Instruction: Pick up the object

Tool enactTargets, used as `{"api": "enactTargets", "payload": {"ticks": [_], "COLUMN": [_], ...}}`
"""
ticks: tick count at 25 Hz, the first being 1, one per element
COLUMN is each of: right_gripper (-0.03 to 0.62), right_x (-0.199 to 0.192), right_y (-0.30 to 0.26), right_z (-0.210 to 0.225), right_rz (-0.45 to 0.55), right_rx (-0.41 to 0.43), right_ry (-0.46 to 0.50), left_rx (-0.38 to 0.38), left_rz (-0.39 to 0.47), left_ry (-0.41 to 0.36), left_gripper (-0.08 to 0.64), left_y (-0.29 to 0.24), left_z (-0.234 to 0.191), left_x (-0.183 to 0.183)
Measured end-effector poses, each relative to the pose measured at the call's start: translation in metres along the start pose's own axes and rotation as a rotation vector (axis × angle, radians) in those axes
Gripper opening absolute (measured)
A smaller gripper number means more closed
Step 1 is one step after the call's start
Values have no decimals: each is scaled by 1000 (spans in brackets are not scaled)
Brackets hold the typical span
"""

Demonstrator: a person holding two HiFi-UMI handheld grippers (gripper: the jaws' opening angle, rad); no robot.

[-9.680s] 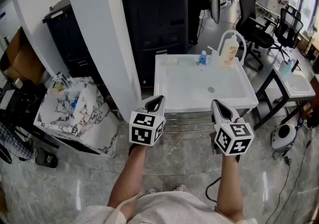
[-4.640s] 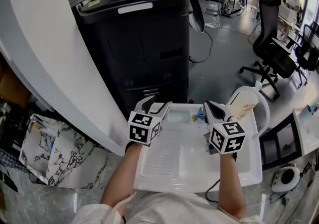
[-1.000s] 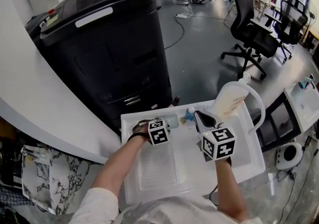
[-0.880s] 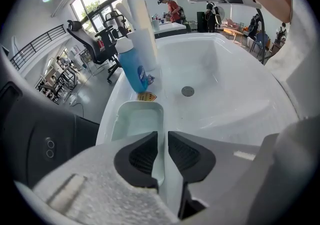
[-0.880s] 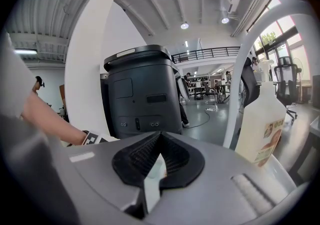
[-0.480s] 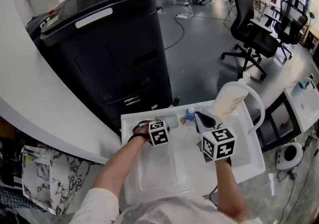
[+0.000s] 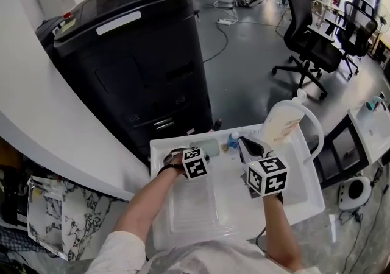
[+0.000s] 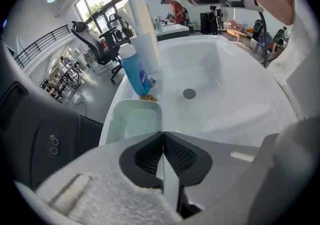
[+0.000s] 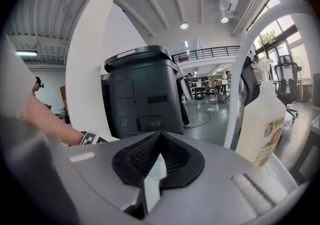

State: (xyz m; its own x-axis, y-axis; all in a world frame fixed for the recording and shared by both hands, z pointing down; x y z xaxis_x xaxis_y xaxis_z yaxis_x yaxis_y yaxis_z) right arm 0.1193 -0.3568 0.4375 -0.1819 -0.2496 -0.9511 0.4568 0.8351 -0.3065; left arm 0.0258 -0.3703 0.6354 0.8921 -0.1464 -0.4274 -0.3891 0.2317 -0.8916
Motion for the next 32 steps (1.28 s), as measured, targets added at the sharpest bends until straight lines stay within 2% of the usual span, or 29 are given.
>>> {"api": "enactTargets", "payload": {"ticks": [7, 13, 32], "right_gripper": [3, 3, 3], "right_x": [6, 12, 30], "right_y": [0, 3, 11], "right_z": [-6, -12, -32], "right_rz": [11, 19, 60], "right_rx": [26, 42, 84], "right_ry": [11, 17, 30], "left_rx": [52, 101, 268], "left_rz": [47, 152, 362], "left_ry": [56, 139, 321], "left_gripper": [11, 11, 10], "left_y": [19, 46, 133], "left_z": [-7, -11, -29], "left_x": [7, 23, 38]}}
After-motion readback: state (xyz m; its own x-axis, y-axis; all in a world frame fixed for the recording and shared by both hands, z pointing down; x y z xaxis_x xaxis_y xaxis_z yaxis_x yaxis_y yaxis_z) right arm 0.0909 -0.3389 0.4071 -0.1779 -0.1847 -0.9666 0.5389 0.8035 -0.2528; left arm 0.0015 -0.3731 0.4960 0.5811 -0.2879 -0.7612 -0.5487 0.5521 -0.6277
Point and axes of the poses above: the fingertips, and each gripper's own axes: y backward along the fingers, z to its right, x out of its top, the point moved 1 cm from there along y, backward along the fingers, and after that the axes turned 9 degrees about y, right-handed, at the moved point
